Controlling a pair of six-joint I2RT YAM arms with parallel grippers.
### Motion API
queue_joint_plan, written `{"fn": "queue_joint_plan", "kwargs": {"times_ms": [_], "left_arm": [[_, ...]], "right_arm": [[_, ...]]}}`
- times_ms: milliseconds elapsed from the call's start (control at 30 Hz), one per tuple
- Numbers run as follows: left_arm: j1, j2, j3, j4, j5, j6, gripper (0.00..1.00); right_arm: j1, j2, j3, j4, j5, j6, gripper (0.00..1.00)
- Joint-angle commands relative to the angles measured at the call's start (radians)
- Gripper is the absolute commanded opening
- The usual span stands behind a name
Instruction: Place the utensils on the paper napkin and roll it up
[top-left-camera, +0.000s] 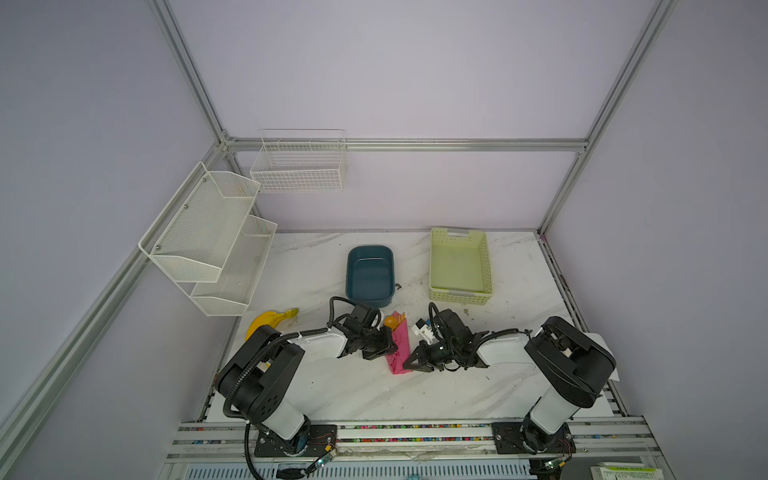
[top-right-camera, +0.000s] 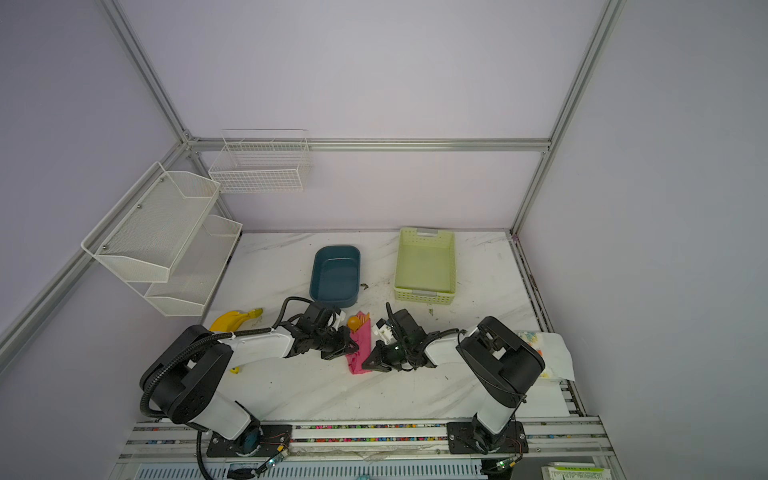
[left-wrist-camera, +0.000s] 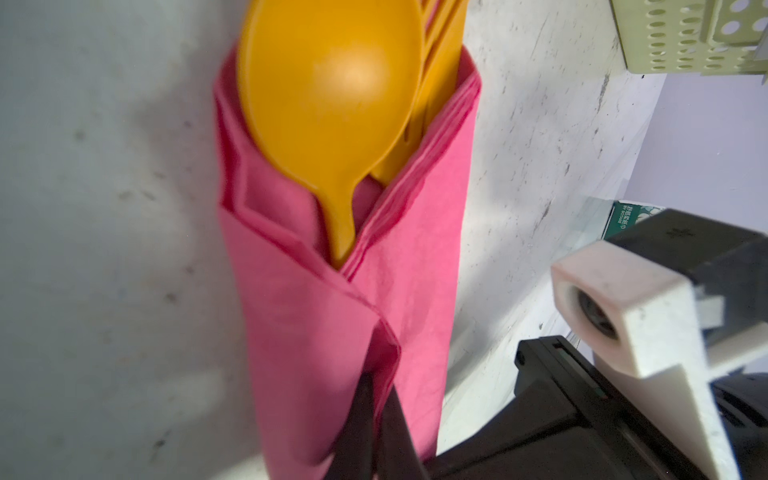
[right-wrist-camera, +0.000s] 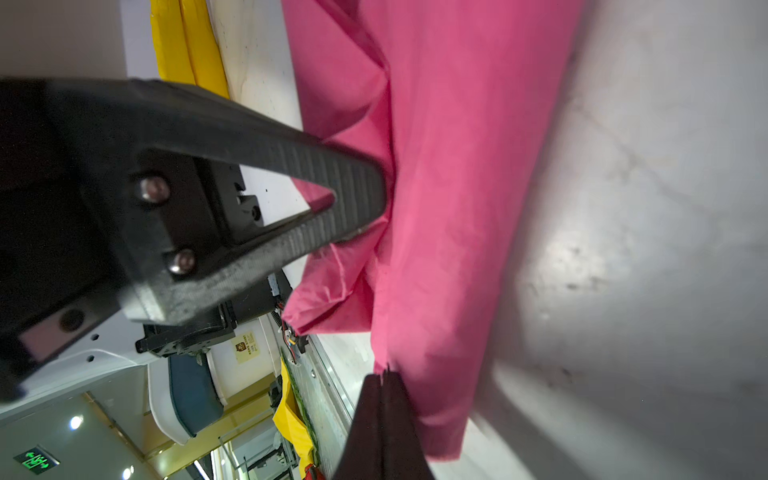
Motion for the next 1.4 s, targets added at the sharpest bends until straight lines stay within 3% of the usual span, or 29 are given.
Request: {"fn": "queue_joint_plan", "kwargs": {"times_ms": [0, 667, 1367], "left_arm": [[-0.001, -0.006, 0.047, -0.070, -0.042, 0.021, 0.04], [-0.046, -0.115, 0.157, -0.143, -0.010, 0.036, 0.04], [-0.096, 0.079, 0.242, -0.077, 0.029, 0.032, 0.04]], "right_arm": [[-0.007, 0.035, -0.006, 0.126, -0.057, 0.033, 0.05], [-0.012, 0.101, -0.034, 0.123, -0.010, 0.052, 0.02], [-0.012, 0.120, -0.039, 0.123, -0.009, 0.044, 0.01]]}}
